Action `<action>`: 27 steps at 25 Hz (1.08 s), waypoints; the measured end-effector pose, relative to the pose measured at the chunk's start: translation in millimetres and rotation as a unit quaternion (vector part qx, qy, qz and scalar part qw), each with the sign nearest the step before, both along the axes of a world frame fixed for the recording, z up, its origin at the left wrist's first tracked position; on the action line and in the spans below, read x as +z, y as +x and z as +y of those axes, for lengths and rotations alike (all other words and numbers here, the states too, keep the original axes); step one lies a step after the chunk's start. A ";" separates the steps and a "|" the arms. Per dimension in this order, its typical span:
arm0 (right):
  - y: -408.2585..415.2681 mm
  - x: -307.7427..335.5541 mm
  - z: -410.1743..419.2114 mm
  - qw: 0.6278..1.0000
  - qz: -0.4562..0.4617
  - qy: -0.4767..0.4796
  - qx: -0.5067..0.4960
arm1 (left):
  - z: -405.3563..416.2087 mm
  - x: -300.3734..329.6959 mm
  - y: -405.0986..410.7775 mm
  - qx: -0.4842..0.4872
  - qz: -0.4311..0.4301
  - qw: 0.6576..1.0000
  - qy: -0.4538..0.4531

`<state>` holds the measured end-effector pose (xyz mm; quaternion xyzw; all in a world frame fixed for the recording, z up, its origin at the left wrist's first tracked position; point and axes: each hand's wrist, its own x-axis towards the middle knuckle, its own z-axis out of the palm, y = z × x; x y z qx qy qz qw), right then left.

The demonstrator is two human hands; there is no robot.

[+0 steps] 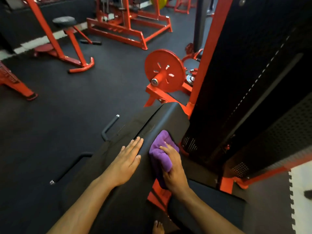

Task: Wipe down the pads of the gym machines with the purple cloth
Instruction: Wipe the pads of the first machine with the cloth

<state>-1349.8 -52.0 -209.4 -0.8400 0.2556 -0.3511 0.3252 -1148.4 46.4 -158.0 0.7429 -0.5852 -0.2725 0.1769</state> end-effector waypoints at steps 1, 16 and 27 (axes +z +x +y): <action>-10.2 5.3 -12.8 0.999 -0.032 0.013 0.005 | -2.4 1.8 -10.1 0.029 -0.017 0.999 -0.003; -5.8 72.1 -235.9 0.996 -0.058 0.028 0.058 | -58.4 34.4 -31.6 0.176 -0.189 0.966 0.028; 53.8 9.8 -314.3 0.911 0.029 0.388 0.134 | -140.2 10.1 -35.0 0.172 -0.138 0.973 0.069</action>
